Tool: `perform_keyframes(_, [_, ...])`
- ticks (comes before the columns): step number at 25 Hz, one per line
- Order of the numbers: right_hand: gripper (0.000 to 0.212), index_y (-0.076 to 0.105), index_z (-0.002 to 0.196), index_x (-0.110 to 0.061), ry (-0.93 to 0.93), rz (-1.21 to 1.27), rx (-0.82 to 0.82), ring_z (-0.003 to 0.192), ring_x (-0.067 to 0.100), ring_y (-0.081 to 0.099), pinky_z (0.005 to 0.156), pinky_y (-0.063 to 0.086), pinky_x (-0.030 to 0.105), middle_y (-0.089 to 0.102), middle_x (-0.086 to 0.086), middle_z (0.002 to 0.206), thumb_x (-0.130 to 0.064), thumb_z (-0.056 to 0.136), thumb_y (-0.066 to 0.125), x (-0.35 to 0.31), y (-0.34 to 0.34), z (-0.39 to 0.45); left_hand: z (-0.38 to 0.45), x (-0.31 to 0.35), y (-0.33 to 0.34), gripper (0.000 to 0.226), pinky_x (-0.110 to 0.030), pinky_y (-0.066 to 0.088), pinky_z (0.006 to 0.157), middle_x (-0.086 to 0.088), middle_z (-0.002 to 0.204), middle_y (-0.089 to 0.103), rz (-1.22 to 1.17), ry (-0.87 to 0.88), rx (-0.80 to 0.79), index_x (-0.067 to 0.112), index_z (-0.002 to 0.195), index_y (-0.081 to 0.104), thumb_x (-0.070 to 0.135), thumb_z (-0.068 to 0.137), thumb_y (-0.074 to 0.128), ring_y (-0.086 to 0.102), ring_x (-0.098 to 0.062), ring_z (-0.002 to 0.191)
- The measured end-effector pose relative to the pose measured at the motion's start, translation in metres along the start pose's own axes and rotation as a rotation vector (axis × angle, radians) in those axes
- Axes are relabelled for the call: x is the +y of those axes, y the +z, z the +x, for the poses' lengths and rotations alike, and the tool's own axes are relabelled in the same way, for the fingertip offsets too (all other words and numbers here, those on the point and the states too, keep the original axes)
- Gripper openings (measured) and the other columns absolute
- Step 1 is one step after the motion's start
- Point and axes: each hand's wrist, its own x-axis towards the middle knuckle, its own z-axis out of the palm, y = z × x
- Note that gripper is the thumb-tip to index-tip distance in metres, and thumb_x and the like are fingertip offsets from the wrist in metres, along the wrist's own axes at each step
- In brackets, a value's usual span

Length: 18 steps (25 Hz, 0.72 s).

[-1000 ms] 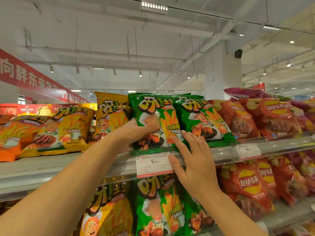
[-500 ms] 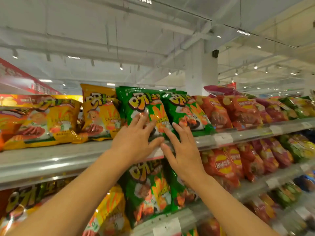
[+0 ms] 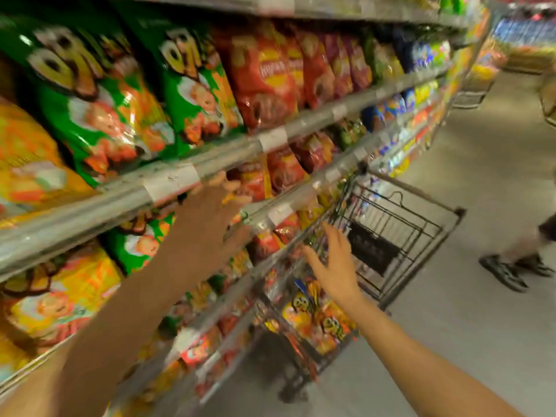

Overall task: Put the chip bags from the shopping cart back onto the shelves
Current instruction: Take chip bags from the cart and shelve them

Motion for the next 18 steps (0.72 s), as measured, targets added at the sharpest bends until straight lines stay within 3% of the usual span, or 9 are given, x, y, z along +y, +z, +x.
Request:
perform_keyframes(2, [0.072, 0.032, 0.157, -0.011, 0.246, -0.016, -0.083, 0.146, 0.03, 0.032, 0.118, 0.028, 0.038, 0.036, 0.015, 0.157, -0.04, 0.099, 0.062, 0.058, 0.001, -0.026, -0.018, 0.006, 0.056, 0.051, -0.062, 0.042, 0.108, -0.023, 0.134, 0.061, -0.079, -0.017, -0.124, 0.0, 0.121, 0.07, 0.037, 0.093, 0.05, 0.05, -0.047, 0.133])
perform_keyframes(6, [0.068, 0.039, 0.152, -0.004, 0.549, -0.081, -0.201, 0.142, 0.034, 0.039, 0.116, 0.03, 0.038, 0.045, 0.022, 0.15, -0.022, 0.094, 0.07, 0.146, 0.002, -0.03, -0.017, 0.008, 0.157, 0.042, -0.03, 0.02, 0.12, -0.011, 0.141, 0.057, -0.227, -0.117, -0.335, 0.01, 0.132, 0.064, 0.028, 0.094, 0.069, 0.043, -0.03, 0.142])
perform_keyframes(10, [0.064, 0.037, 0.152, -0.01, 0.691, -0.078, -0.296, 0.139, 0.035, 0.043, 0.11, 0.037, 0.04, 0.044, 0.02, 0.15, -0.025, 0.097, 0.066, 0.223, 0.022, 0.024, 0.018, 0.009, 0.273, 0.036, -0.032, 0.035, 0.102, -0.012, 0.119, 0.066, -0.291, -0.179, -0.555, 0.007, 0.117, 0.07, 0.03, 0.09, 0.067, 0.06, -0.033, 0.118])
perform_keyframes(12, [0.061, 0.039, 0.149, -0.008, 0.766, -0.036, -0.365, 0.135, 0.034, 0.047, 0.106, 0.042, 0.042, 0.046, 0.02, 0.148, -0.026, 0.098, 0.065, 0.265, 0.047, 0.06, 0.034, 0.005, 0.34, 0.038, -0.034, 0.037, 0.103, -0.013, 0.123, 0.064, -0.308, -0.274, -0.651, 0.006, 0.121, 0.069, 0.027, 0.09, 0.069, 0.059, -0.032, 0.12])
perform_keyframes(14, [0.06, 0.042, 0.147, -0.004, 0.87, -0.046, -0.524, 0.128, 0.032, 0.054, 0.098, 0.047, 0.038, 0.052, 0.018, 0.143, -0.026, 0.097, 0.066, 0.31, 0.078, 0.092, 0.045, -0.001, 0.409, 0.041, -0.037, 0.04, 0.104, -0.014, 0.127, 0.061, -0.333, -0.416, -0.807, 0.009, 0.128, 0.064, 0.029, 0.092, 0.069, 0.055, -0.032, 0.124])
perform_keyframes(16, [0.052, 0.05, 0.135, -0.005, 0.909, -0.102, -0.811, 0.119, 0.028, 0.059, 0.089, 0.048, 0.034, 0.058, 0.015, 0.132, -0.028, 0.094, 0.071, 0.342, 0.111, 0.104, 0.047, -0.01, 0.467, 0.045, -0.044, 0.045, 0.096, -0.02, 0.122, 0.059, -0.386, -0.557, -0.979, 0.005, 0.129, 0.06, 0.033, 0.094, 0.066, 0.056, -0.038, 0.119])
perform_keyframes(18, [0.071, 0.041, 0.148, -0.006, 0.887, -0.187, -1.052, 0.128, 0.032, 0.055, 0.099, 0.05, 0.037, 0.053, 0.016, 0.141, -0.025, 0.09, 0.076, 0.375, 0.144, 0.103, 0.038, -0.017, 0.515, 0.056, -0.045, 0.047, 0.094, -0.016, 0.129, 0.055, -0.416, -0.665, -1.048, 0.001, 0.135, 0.054, 0.035, 0.093, 0.069, 0.055, -0.04, 0.121])
